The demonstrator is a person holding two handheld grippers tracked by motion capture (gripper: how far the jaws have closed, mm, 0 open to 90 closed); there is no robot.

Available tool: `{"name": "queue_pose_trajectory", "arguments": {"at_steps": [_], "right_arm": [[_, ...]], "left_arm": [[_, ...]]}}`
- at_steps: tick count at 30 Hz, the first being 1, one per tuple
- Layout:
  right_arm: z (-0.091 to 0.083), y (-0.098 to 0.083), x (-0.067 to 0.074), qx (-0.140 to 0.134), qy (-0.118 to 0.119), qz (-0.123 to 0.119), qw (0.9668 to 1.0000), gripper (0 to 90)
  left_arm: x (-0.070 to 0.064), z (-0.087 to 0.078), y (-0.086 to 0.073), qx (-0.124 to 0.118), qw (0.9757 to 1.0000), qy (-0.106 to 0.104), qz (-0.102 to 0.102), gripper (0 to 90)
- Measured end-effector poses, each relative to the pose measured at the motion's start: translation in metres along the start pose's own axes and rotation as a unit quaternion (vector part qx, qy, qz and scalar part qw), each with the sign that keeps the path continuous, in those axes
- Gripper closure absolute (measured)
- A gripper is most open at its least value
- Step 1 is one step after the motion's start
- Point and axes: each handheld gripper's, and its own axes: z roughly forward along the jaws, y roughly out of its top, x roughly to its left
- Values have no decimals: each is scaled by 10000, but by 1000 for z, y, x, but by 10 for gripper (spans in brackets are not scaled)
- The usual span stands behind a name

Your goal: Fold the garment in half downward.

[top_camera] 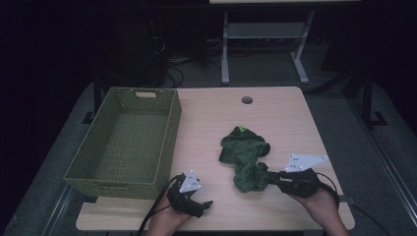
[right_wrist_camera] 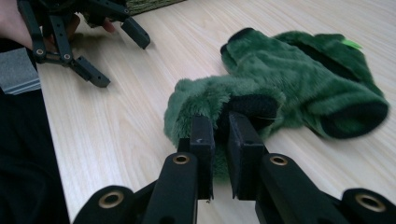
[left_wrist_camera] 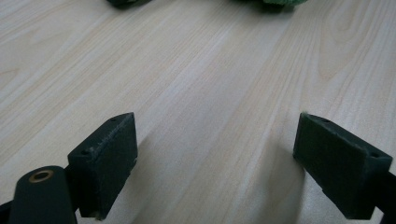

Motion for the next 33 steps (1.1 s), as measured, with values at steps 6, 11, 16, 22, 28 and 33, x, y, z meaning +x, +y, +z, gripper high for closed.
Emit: {"name": "queue_pose_trajectory", "arguments": {"at_steps": [6, 11, 16, 22, 28, 33], "right_arm": [[18, 16, 1, 47, 77, -151, 9998, 786], [27, 27, 2, -40, 69, -231, 9997, 746], [29, 36, 1, -205, 79, -188, 9996, 705], [28, 39, -6, -314, 35, -34, 9995, 796], [43, 29, -15, -211, 286, 243, 9991, 873], [64, 21, -18, 77, 337, 379, 9987, 887]], "left_arm": [[0, 0, 0, 4, 10000, -2, -4, 129], [0, 0, 0, 4, 10000, 3, 8, 129], [0, 0, 0, 9, 10000, 9, 30, 129], [0, 0, 0, 3, 10000, 11, 30, 129], [0, 0, 0, 0, 10000, 5, 12, 129], [1, 0, 0, 17, 10000, 6, 40, 129]]}}
